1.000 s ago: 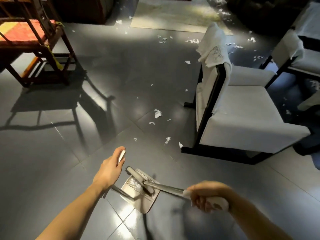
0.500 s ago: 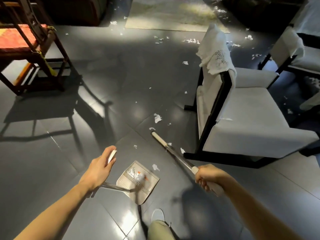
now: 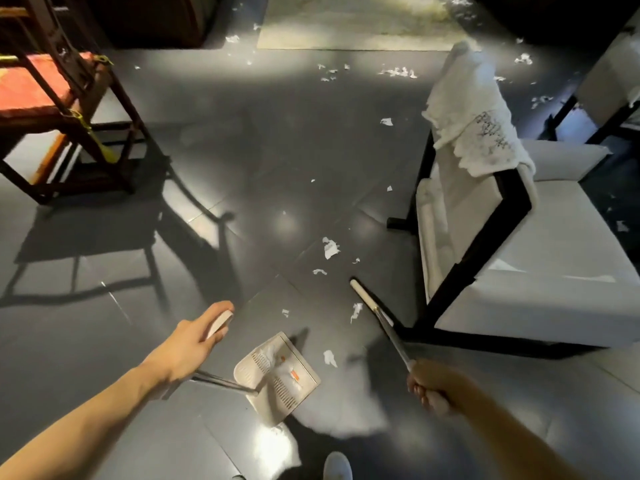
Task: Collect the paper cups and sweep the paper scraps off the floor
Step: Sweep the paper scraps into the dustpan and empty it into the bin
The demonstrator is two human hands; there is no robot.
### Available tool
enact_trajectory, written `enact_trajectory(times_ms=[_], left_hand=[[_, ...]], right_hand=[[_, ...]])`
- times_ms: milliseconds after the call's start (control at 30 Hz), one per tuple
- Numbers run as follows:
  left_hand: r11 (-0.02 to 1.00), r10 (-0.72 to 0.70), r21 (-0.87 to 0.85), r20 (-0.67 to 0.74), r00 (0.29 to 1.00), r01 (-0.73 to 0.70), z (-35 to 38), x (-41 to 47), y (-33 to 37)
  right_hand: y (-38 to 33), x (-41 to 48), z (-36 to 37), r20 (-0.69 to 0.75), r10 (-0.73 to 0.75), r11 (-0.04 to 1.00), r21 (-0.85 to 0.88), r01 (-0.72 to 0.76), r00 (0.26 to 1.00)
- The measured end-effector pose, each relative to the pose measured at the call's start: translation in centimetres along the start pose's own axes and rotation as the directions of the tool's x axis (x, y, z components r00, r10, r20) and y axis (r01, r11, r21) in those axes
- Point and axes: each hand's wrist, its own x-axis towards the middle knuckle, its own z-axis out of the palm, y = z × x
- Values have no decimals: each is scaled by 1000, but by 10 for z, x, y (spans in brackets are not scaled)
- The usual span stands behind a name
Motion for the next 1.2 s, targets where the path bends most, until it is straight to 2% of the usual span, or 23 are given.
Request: enact_trajectory(times_ms=[100, 233, 333, 367, 433, 500, 567, 633, 733, 800, 900, 1067, 1200], left_hand=[[1000, 1, -4, 17, 1000, -1, 1, 5, -9], [998, 65, -1, 0, 998, -65, -1, 13, -13], [994, 111, -24, 5, 994, -111, 1, 14, -10], [992, 120, -27, 5, 993, -120, 0, 14, -10], [990, 141, -30, -5, 990, -141, -3, 15, -11], [986, 162, -32, -9, 987, -162, -7, 15, -13], [983, 181, -29, -1, 984, -181, -10, 12, -15], [981, 192, -22, 14, 981, -191, -12, 8, -20], [981, 191, -32, 37, 981, -190, -23, 2, -34], [982, 182, -61, 31, 983, -180, -33, -2, -47], [984, 144, -100, -21, 989, -146, -48, -5, -68], [989, 57, -132, -60, 997, -65, -74, 6, -89], [993, 39, -110, -53, 998, -45, -88, 33, -90]], right_hand=[[-6, -3, 26, 56, 8, 1000, 29, -9, 998], [-10, -23, 85, 86, 107, 993, -53, -103, 991], [-11, -54, 136, 138, 174, 985, -6, -175, 975], [-11, -67, 149, 184, 215, 973, 45, -227, 959], [-14, -94, 166, 350, 259, 889, 278, -364, 900], [-19, -120, 171, 466, 200, 760, 481, -436, 862], [-28, -141, 170, 492, 176, 701, 546, -459, 853], [-39, -154, 168, 460, 214, 701, 542, -464, 862], [-55, -166, 174, 342, 268, 804, 436, -405, 901], [-64, -171, 179, 293, 254, 832, 419, -363, 922], [-79, -166, 179, 251, 158, 823, 501, -268, 955], [-127, -134, 167, 247, 30, 696, 691, -198, 968], [-174, -87, 143, 125, -6, 772, 631, -75, 992]])
